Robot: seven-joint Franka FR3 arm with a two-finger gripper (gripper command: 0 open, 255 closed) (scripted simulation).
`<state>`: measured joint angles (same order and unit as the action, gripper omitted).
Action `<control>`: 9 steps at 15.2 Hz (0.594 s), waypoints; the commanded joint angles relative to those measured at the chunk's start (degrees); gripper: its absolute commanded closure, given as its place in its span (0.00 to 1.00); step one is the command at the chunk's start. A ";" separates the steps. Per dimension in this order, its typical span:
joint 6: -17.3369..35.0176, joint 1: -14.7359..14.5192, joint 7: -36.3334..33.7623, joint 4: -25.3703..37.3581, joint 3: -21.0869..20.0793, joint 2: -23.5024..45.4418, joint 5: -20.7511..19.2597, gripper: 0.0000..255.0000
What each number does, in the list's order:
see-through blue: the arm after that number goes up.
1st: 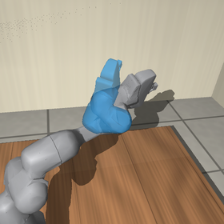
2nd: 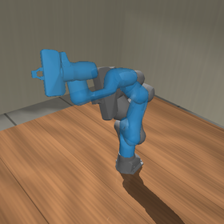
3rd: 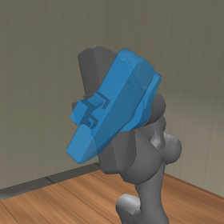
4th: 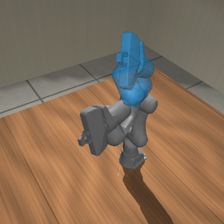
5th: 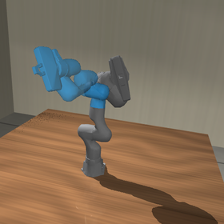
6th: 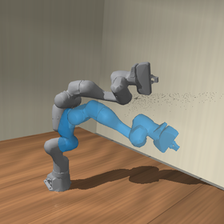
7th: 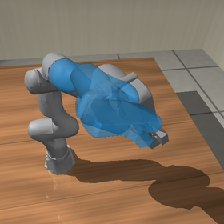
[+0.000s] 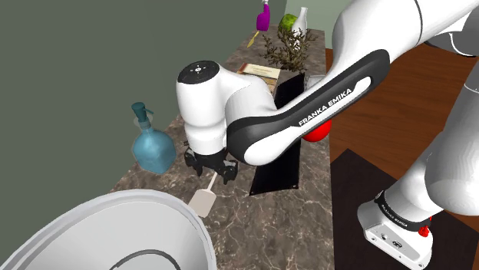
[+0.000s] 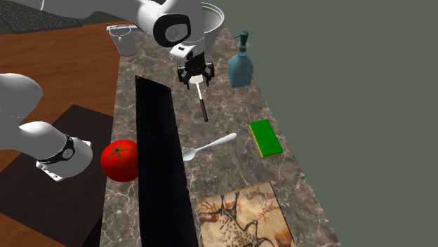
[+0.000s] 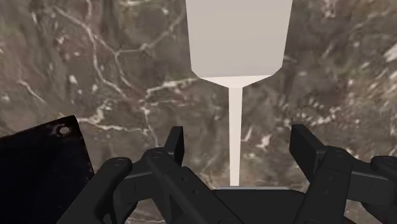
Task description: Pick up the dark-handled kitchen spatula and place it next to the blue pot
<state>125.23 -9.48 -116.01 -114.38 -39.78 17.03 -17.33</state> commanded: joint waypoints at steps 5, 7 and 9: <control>-3.10 0.58 1.33 1.54 -0.91 -2.16 2.05 0.00; -5.99 0.98 2.39 3.20 -1.54 -3.89 3.66 0.00; -5.98 0.96 2.40 3.19 -1.53 -3.90 3.68 0.00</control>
<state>119.58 -8.63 -113.82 -111.26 -41.23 13.43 -13.93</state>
